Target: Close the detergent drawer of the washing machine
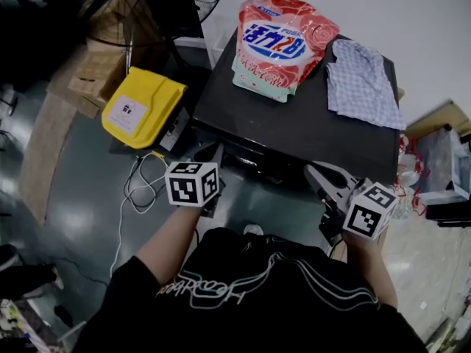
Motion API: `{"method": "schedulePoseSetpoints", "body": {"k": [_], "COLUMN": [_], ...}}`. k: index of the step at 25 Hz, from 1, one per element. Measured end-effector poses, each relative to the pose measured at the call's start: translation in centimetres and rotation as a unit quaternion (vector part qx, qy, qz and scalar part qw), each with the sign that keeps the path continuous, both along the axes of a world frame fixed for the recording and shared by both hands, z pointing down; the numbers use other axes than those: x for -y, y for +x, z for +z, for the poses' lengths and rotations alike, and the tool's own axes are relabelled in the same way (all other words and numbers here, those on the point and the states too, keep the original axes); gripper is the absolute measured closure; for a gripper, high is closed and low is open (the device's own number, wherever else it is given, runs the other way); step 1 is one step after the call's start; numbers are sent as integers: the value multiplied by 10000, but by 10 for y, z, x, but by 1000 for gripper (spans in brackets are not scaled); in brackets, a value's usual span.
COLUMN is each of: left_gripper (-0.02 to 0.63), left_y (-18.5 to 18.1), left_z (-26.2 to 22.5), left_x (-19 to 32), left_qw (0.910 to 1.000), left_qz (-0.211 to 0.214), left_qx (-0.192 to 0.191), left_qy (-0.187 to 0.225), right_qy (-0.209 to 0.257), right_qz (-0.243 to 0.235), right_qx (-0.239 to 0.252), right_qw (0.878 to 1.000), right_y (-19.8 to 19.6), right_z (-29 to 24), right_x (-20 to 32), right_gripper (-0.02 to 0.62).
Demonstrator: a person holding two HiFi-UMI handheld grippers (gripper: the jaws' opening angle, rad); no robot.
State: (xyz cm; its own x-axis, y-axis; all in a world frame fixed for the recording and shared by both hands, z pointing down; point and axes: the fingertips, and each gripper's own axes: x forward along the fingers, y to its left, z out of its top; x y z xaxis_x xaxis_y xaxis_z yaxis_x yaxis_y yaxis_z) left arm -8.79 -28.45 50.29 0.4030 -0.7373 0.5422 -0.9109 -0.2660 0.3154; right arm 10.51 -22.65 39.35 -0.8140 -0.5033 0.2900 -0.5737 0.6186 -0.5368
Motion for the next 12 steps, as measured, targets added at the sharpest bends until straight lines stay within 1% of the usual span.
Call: {"method": "schedulePoseSetpoints", "body": {"k": [5,12], "left_gripper": [583,583], "left_y": [4,4], "left_z": [-1,5], "left_x": [4,19], "left_qw": [9995,9995], "left_qz": [-15,67], "left_qx": [293,288], "left_qy": [96,119], "right_qy": [4,37], "right_qz": [67,219], "right_qx": [-30,-108], "right_qw": [10000,9997], "right_y": [13,18], "right_z": [-3,3], "right_x": [1,-10], "right_gripper": [569,569]}}
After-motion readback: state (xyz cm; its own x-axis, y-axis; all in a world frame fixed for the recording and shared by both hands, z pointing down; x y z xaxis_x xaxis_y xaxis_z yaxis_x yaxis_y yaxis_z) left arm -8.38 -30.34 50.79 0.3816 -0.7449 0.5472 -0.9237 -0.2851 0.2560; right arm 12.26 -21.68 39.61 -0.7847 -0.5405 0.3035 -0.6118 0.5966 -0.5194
